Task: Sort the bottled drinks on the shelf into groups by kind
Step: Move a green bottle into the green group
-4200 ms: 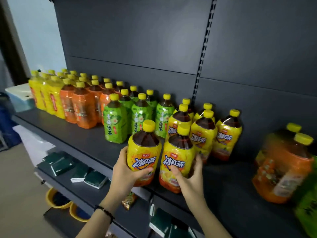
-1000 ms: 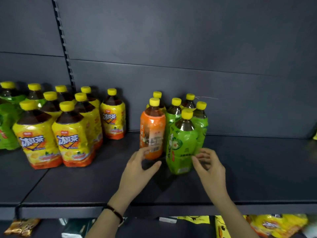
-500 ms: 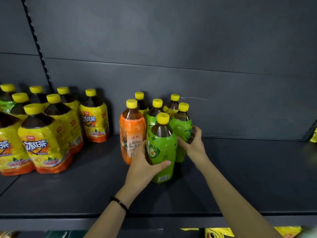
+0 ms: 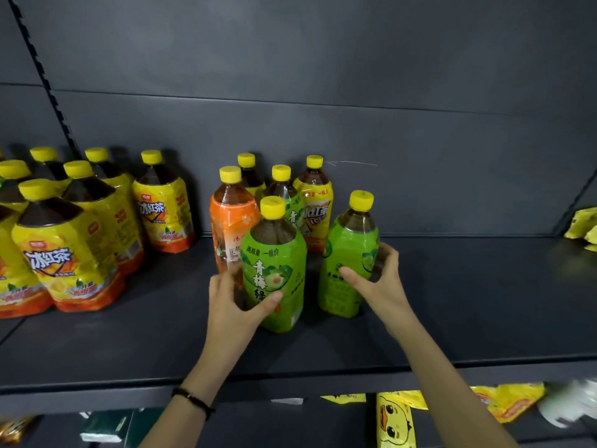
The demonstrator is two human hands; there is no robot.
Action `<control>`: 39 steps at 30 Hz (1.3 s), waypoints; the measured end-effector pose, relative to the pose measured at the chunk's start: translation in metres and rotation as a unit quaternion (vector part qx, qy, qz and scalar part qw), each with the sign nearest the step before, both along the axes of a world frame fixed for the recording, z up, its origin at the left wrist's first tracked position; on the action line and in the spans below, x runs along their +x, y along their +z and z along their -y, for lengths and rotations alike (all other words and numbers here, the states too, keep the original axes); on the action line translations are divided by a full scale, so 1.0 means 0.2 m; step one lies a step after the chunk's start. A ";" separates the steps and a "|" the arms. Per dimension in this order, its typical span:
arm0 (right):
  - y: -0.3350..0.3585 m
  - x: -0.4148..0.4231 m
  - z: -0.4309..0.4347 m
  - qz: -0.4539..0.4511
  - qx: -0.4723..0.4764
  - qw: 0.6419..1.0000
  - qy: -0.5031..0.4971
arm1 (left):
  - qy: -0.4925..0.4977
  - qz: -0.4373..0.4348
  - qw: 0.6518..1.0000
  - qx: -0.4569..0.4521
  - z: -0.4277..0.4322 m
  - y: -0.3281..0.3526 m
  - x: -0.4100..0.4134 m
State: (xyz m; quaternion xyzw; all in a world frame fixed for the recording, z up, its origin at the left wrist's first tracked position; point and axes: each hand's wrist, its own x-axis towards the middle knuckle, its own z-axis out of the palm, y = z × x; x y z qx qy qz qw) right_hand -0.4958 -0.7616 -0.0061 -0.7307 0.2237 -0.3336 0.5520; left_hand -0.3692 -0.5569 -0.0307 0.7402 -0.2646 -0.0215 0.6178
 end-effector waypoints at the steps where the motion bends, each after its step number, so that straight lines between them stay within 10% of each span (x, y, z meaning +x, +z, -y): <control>1: -0.01 -0.03 -0.02 -0.003 -0.005 1.000 -0.014 | -0.007 0.002 1.000 -0.022 -0.02 0.00 -0.01; 13: -0.02 -0.31 -0.16 0.001 0.026 0.999 0.045 | -0.190 -0.072 0.978 -0.043 0.04 0.03 0.02; 39: -0.06 0.07 -0.69 0.107 0.050 0.987 0.109 | -0.026 -0.042 0.996 -0.080 -0.51 0.00 0.10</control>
